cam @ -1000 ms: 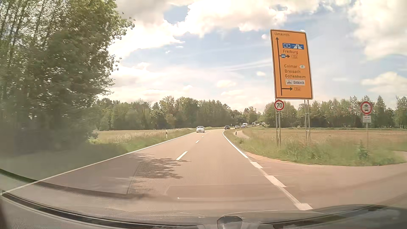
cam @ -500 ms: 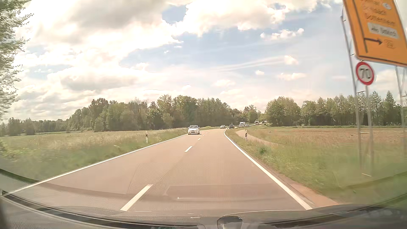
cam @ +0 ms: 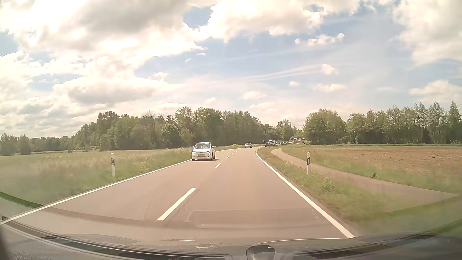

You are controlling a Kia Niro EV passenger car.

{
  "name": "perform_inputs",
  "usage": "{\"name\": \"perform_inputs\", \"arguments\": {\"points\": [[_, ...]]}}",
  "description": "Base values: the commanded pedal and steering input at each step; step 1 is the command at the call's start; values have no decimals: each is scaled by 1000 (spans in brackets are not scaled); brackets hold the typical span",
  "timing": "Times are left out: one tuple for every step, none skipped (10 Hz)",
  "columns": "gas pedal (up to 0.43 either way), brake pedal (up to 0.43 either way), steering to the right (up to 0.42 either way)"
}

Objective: Follow the waypoints while adhering to traffic rules and regulations

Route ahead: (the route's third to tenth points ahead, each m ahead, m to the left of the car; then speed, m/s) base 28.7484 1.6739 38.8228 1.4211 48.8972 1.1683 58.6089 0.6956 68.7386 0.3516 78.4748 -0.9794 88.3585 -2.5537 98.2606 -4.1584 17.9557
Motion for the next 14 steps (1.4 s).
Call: {"name": "perform_inputs", "arguments": {"points": [[67,0,0],[67,0,0],[67,0,0],[67,0,0],[67,0,0],[67,0,0],[67,0,0],[67,0,1],[67,0,1],[67,0,1],[67,0,2],[67,0,2],[67,0,2],[67,0,3]]}}
